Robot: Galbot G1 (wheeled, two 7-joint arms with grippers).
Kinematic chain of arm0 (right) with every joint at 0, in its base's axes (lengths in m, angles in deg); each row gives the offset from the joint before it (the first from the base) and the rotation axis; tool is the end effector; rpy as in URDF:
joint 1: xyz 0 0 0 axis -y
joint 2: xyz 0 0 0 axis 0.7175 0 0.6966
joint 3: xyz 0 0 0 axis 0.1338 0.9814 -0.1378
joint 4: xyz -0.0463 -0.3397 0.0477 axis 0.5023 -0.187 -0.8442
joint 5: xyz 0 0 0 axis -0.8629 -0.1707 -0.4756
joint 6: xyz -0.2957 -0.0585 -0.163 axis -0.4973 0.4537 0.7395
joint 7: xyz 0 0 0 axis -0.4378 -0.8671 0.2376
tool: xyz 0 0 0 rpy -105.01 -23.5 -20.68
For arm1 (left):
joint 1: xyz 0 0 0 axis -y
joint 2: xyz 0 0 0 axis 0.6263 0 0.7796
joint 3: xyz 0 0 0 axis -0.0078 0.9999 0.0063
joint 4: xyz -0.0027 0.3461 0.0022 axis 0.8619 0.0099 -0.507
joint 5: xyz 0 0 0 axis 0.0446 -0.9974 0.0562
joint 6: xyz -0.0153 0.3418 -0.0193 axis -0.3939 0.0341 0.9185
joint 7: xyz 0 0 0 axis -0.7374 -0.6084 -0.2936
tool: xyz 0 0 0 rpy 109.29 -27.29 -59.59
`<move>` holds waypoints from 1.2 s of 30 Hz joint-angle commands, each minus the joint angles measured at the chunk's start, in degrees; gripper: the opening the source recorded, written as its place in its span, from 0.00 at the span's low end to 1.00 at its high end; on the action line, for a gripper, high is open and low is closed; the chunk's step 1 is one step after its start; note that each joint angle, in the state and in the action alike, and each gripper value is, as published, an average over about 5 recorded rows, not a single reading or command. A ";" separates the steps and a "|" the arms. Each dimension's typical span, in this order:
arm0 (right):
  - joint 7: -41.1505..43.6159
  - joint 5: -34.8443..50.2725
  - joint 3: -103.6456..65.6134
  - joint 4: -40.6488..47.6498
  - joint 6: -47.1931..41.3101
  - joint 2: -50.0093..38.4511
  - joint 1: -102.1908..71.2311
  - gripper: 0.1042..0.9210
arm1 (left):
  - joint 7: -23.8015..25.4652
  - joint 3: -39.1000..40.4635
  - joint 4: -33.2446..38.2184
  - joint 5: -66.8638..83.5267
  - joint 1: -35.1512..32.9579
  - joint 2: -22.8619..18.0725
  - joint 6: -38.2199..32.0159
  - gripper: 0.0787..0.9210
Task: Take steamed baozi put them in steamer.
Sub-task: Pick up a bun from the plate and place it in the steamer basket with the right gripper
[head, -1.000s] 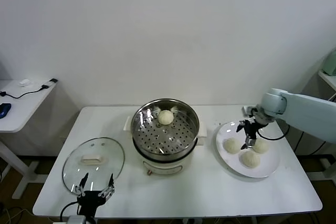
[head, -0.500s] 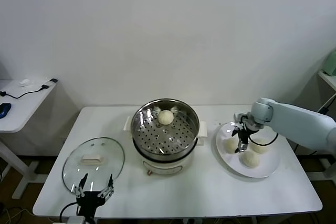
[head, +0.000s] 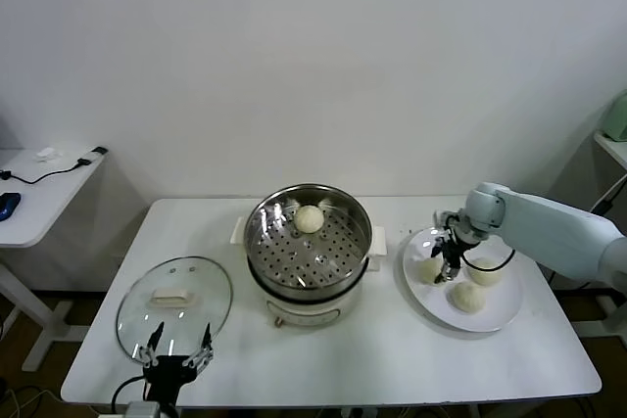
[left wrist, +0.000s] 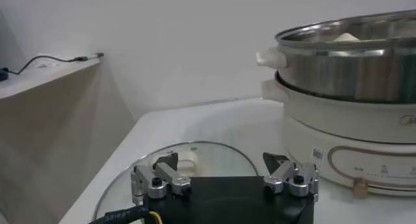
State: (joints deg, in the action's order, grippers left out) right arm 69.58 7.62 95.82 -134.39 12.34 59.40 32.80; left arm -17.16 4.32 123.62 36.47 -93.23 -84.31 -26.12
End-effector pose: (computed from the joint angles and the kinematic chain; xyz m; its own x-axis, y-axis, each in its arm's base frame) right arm 0.5427 -0.1515 -0.2217 -0.0949 -0.1454 0.9848 -0.9934 0.0777 -0.0843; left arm 0.1046 0.0400 -0.3287 -0.9381 -0.1030 0.3307 -0.0543 0.9867 0.1533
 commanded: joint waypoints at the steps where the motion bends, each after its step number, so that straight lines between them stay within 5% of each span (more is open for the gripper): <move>1: 2.48 1.09 1.57 -2.60 1.08 -1.14 5.23 0.69 | 0.02 0.14 0.48 -0.01 -0.03 0.11 0.14 0.88; 12: 7.75 17.65 17.29 -11.33 2.51 1.93 39.21 0.69 | 0.00 1.03 1.90 -0.32 -0.25 0.29 0.53 0.88; 22: -4.66 39.55 13.89 -26.83 -9.16 17.61 44.76 0.69 | 0.05 2.23 2.86 -0.88 -0.10 0.19 0.67 0.88; 36: -12.84 35.90 13.48 -17.73 -15.24 31.13 27.49 0.69 | 0.03 2.20 2.27 -1.73 -0.85 -0.39 -0.09 0.88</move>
State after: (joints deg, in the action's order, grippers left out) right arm 60.57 41.59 108.96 -153.55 0.19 83.72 64.50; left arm -17.14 6.48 125.93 34.82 -94.03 -84.64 -26.14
